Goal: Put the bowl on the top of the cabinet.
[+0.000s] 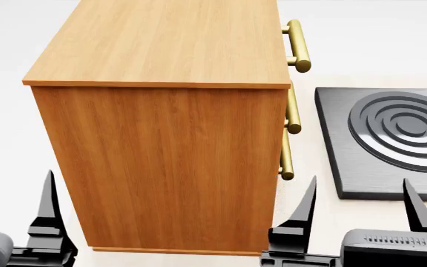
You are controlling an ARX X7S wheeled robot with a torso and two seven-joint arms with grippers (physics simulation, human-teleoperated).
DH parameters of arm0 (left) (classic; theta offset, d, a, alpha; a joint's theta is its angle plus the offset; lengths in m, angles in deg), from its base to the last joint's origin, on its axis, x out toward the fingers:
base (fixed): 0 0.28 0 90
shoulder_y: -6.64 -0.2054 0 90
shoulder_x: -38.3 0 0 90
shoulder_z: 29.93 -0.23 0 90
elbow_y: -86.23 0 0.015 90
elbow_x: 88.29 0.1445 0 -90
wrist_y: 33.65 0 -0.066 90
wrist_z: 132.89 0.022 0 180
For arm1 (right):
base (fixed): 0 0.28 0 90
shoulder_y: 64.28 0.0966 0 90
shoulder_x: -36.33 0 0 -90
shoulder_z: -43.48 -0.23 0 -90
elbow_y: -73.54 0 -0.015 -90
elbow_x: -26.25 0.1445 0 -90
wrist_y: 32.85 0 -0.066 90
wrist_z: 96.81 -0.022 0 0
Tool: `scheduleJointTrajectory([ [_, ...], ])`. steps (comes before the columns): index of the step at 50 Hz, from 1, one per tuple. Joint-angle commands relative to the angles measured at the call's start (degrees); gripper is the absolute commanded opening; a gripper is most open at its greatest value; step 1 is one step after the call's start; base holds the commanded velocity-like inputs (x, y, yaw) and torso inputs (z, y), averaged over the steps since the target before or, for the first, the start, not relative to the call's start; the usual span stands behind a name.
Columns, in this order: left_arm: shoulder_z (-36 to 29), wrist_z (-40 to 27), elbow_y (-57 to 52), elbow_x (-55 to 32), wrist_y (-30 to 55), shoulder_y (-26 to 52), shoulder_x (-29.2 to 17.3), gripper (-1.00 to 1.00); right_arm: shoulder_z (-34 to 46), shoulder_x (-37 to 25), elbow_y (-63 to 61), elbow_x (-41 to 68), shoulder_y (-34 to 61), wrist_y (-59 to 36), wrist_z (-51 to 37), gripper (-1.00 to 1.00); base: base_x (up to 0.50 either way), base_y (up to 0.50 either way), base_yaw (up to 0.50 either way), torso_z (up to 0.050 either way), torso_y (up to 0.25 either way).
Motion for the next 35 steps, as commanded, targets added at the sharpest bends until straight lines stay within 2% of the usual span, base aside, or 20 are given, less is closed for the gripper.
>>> scheduleJointTrajectory([
  [1,-0.17,-0.28,1.11,-0.24,-0.26,0.19,-0.15,1.00,-12.47,-8.59,-7.80,24.95,2.84,-17.31,-6.61,1.00,0.00,0.00,0.00,0.000,0.000],
  [3,-0.23,-0.34,1.31,-0.26,-0.19,0.35,-0.18,1.00,-14.16,-10.37,-7.70,30.49,2.98,-19.39,-9.70,1.00,0.00,0.00,0.00,0.000,0.000],
  [6,-0.42,-0.56,1.39,-0.17,0.07,0.62,-0.16,1.00,-14.49,-15.53,-7.76,36.67,1.31,-17.60,-15.20,1.00,0.00,0.00,0.00,0.000,0.000],
  [10,-0.60,-0.65,1.60,-0.12,-0.21,0.54,-0.24,1.00,-12.88,-20.11,-7.70,40.16,-0.36,-16.51,-19.83,1.00,0.00,0.00,0.00,0.000,0.000],
  [14,-0.64,-0.68,2.41,-0.02,-0.99,0.25,-0.34,1.00,-11.89,-29.15,-7.78,48.38,-4.39,-8.63,-27.52,1.00,0.00,0.00,0.00,0.000,0.000],
  [16,-0.78,-0.83,2.41,0.00,-0.77,0.40,-0.31,1.00,-12.85,-31.14,-7.49,50.90,-6.97,-7.40,-28.58,1.00,0.00,0.00,0.00,0.000,0.000],
  [22,-1.42,-0.94,2.17,0.33,-1.02,0.27,-0.53,1.00,-16.03,-33.27,-6.66,49.93,-13.79,-5.48,-27.76,1.00,0.00,0.00,0.00,0.000,0.000],
  [35,-1.73,-1.60,1.86,0.38,-0.65,0.48,-0.73,1.00,-20.31,-33.59,-7.03,45.23,-25.21,-1.07,-24.72,1.00,0.00,0.00,0.00,0.000,0.000],
])
